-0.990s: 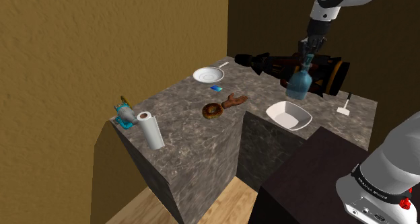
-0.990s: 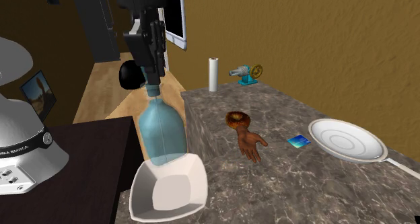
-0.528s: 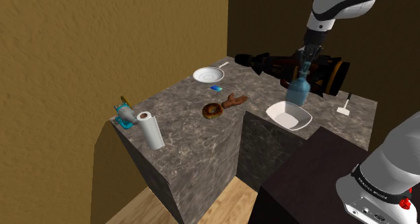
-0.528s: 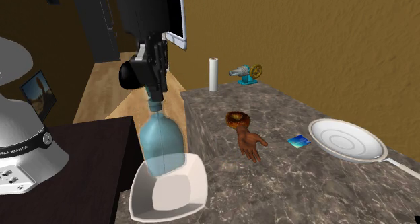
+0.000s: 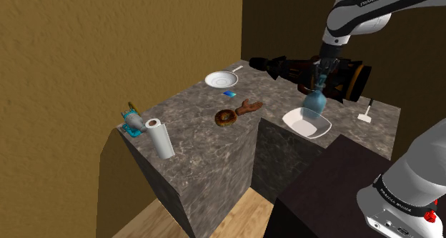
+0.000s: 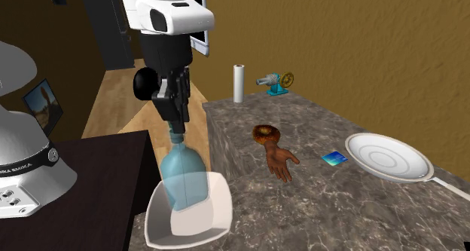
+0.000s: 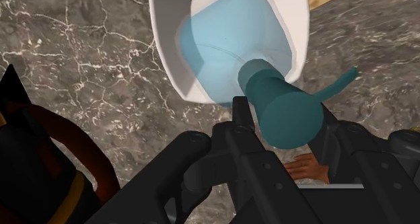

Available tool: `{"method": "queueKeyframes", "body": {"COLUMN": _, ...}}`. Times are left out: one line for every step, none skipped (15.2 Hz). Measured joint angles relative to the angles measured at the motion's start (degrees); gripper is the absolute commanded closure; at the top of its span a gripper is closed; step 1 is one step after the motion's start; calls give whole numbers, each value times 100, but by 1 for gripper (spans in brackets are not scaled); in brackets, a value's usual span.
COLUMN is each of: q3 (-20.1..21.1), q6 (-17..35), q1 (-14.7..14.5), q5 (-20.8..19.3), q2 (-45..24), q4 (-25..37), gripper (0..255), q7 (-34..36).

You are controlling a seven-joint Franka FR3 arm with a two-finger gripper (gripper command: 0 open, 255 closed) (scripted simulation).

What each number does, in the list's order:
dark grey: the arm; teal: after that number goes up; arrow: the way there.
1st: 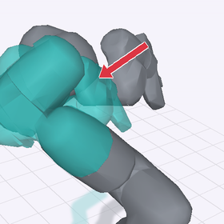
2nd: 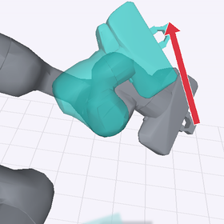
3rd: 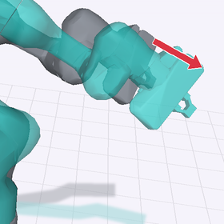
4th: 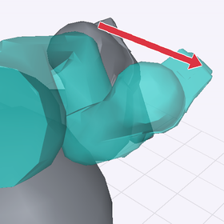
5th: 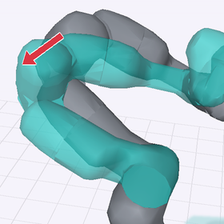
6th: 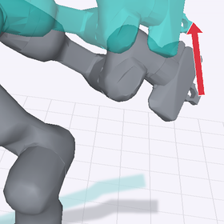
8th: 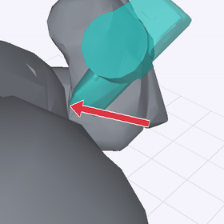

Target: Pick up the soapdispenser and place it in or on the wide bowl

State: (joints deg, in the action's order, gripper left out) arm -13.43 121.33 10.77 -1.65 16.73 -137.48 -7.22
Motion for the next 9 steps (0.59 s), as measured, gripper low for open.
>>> {"method": "queueKeyframes", "body": {"q3": -6, "q6": 74, "q1": 0, "q5": 3, "q2": -23, "q4": -51, "gripper": 255, "q7": -7}}
{"method": "queueKeyframes", "body": {"q3": -11, "q6": 151, "q1": -3, "q5": 11, "q2": -66, "q4": -87, "gripper": 255, "q7": -14}}
{"method": "queueKeyframes", "body": {"q3": -17, "q6": 241, "q1": 0, "q5": 11, "q2": -81, "q4": -162, "gripper": 255, "q7": -22}}
{"method": "queueKeyframes", "body": {"q3": -26, "q6": 328, "q1": -5, "q5": 25, "q2": -149, "q4": -182, "gripper": 255, "q7": -36}}
{"method": "queueKeyframes", "body": {"q3": -35, "q6": 420, "q1": -5, "q5": 31, "q2": -185, "q4": -239, "gripper": 255, "q7": -49}}
{"method": "queueKeyframes", "body": {"q3": -44, "q6": 542, "q1": -9, "q5": 46, "q2": -250, "q4": -298, "gripper": 255, "q7": -62}}
{"method": "queueKeyframes", "body": {"q3": -42, "q6": 598, "q1": -17, "q5": 57, "q2": -292, "q4": -314, "gripper": 255, "q7": -61}}
{"method": "queueKeyframes", "body": {"q3": -44, "q6": 630, "q1": -17, "q5": 60, "q2": -305, "q4": -332, "gripper": 255, "q7": -65}}
{"method": "queueKeyframes", "body": {"q3": -46, "q6": 642, "q1": -16, "q5": 59, "q2": -305, "q4": -342, "gripper": 255, "q7": -68}}
